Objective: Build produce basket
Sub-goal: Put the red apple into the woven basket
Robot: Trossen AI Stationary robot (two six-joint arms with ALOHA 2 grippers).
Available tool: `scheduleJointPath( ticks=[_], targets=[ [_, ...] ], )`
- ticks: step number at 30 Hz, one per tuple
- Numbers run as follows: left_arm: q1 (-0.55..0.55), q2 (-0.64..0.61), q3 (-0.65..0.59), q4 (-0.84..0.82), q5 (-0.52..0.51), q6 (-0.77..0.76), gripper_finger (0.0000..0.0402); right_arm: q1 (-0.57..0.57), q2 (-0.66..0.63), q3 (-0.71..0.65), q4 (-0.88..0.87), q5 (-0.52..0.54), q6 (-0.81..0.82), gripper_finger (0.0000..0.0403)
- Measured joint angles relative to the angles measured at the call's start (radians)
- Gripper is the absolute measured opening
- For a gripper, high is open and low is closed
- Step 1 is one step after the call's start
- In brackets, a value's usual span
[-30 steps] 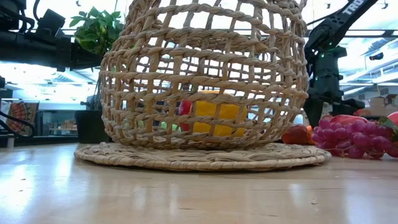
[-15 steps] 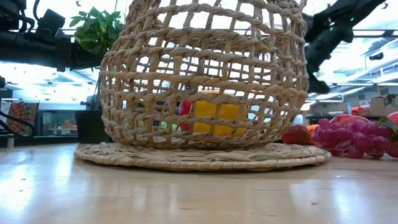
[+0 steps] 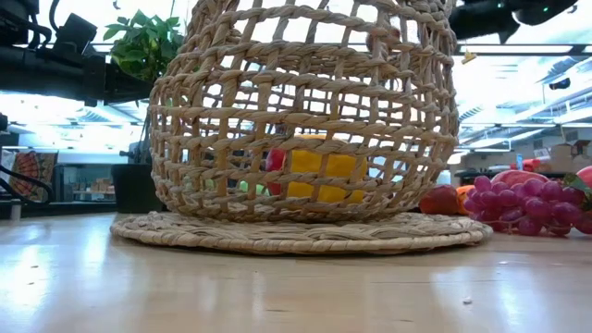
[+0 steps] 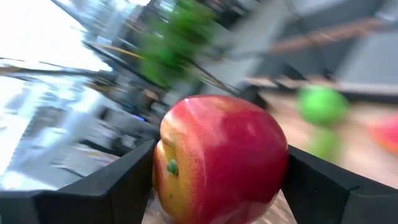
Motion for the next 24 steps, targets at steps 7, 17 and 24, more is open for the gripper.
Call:
scheduleJointPath(
  ticks=[7, 17, 24],
  targets=[
    [0.0, 0.0, 0.0, 0.0, 0.0, 0.0, 0.0388, 0.033, 0.026, 0.0, 0.39, -0.02, 0.11, 0.0312],
    [0.0, 0.0, 0.0, 0.0, 0.0, 0.0, 0.0388, 0.086, 0.054, 0.001, 0.647, -0.049, 0.137, 0.0312],
    [0.0, 0.0, 0.0, 0.0, 0.0, 0.0, 0.0388, 0.138, 0.055, 0.002, 0.688, -0.15, 0.158, 0.0312]
  ],
)
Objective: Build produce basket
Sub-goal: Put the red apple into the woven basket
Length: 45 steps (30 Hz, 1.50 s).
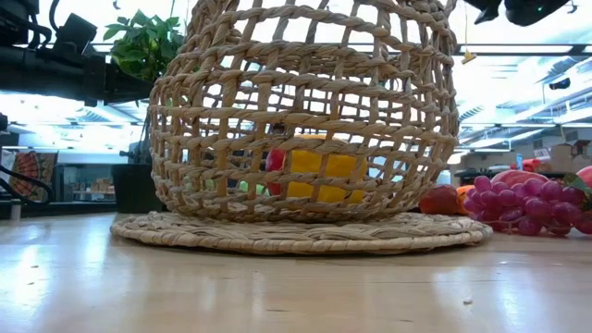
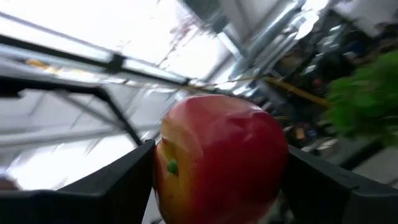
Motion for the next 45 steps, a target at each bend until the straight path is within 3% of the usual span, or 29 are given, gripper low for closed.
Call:
scheduleJointPath(
  ticks=[5, 8, 18, 27, 30, 36, 40, 45],
  targets=[
    [0.0, 0.0, 0.0, 0.0, 0.0, 0.0, 0.0388, 0.096, 0.012, 0.09, -0.023, -0.014, -0.104, 0.0312],
    [0.0, 0.0, 0.0, 0.0, 0.0, 0.0, 0.0388, 0.154, 0.047, 0.18, -0.125, -0.03, -0.193, 0.0312],
    [0.0, 0.0, 0.0, 0.0, 0.0, 0.0, 0.0388, 0.306, 0.299, 0.613, -0.897, 0.001, -0.428, 0.0312],
    [0.0, 0.0, 0.0, 0.0, 0.0, 0.0, 0.0388, 0.398, 0.527, 0.944, -1.289, 0.03, -0.53, 0.0312],
    [0.0, 0.0, 0.0, 0.001, 0.0, 0.0, 0.0388, 0.433, 0.587, 1.046, -1.397, 0.09, -0.575, 0.0312],
    [0.0, 0.0, 0.0, 0.002, 0.0, 0.0, 0.0388, 0.513, 0.688, 1.208, -1.641, 0.313, -0.716, 0.0312],
    [0.0, 0.0, 0.0, 0.002, 0.0, 0.0, 0.0388, 0.575, 0.743, 1.235, -1.765, 0.475, -0.874, 0.0312],
    [0.0, 0.0, 0.0, 0.003, 0.0, 0.0, 0.0388, 0.657, 0.816, 1.236, -1.85, 0.593, -1.035, 0.0312]
  ],
)
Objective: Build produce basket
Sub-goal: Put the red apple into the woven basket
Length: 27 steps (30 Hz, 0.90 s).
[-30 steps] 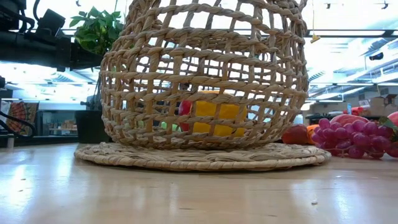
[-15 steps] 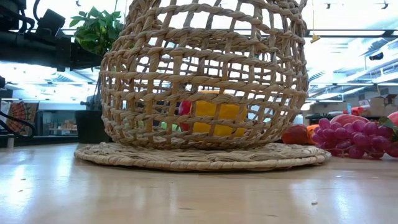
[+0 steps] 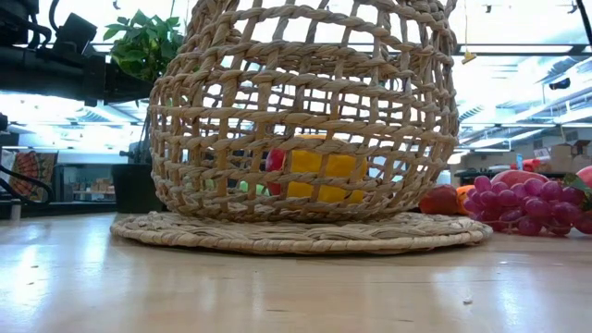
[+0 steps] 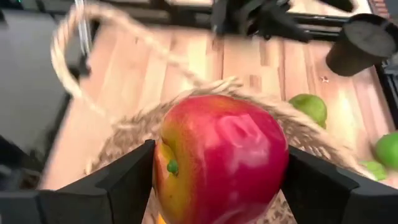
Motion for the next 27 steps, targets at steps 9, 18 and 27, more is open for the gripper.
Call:
scheduleJointPath(
  ticks=[9, 18, 27],
  targets=[
    [0.0, 0.0, 0.0, 0.001, 0.0, 0.0, 0.0388, 0.076, 0.071, 0.031, -0.022, 0.058, 0.099, 0.0312],
    [0.0, 0.006, 0.0, 0.004, 0.002, 0.0, 0.0388, 0.074, 0.182, 0.2, -0.266, 0.118, 0.146, 0.0312],
    [0.0, 0.006, 0.0, 0.002, 0.002, 0.0, 0.0388, -0.005, 0.326, 0.199, -0.539, 0.107, 0.121, 0.0312]
  ],
)
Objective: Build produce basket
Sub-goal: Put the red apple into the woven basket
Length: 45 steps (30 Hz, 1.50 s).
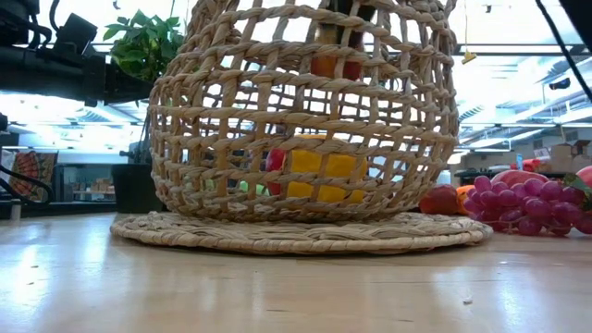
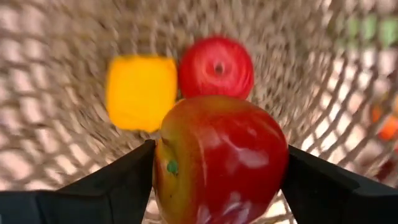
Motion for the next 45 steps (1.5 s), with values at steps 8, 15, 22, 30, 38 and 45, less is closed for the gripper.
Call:
scheduleJointPath(
  ticks=[8, 15, 22, 30, 38, 45],
  targets=[
    [0.0, 0.0, 0.0, 0.0, 0.0, 0.0, 0.0388, -0.058, 0.118, -0.001, -0.061, -0.075, -0.064, 0.0312],
    [0.0, 0.0, 0.0, 0.001, 0.0, 0.0, 0.0388, -0.082, 0.119, -0.015, -0.061, -0.099, -0.091, 0.0312],
    [0.0, 0.0, 0.0, 0.001, 0.0, 0.0, 0.0388, -0.105, 0.114, -0.015, -0.033, -0.137, -0.073, 0.0312],
    [0.0, 0.0, 0.0, 0.001, 0.0, 0.0, 0.0388, -0.094, 0.038, -0.1, 0.083, -0.075, -0.092, 0.0312],
    [0.0, 0.0, 0.0, 0.001, 0.0, 0.0, 0.0388, -0.094, -0.12, -0.383, 0.226, -0.098, -0.063, 0.0312],
    [0.0, 0.0, 0.0, 0.001, 0.0, 0.0, 0.0388, -0.095, -0.129, -0.417, 0.229, -0.186, -0.049, 0.0336]
  ],
)
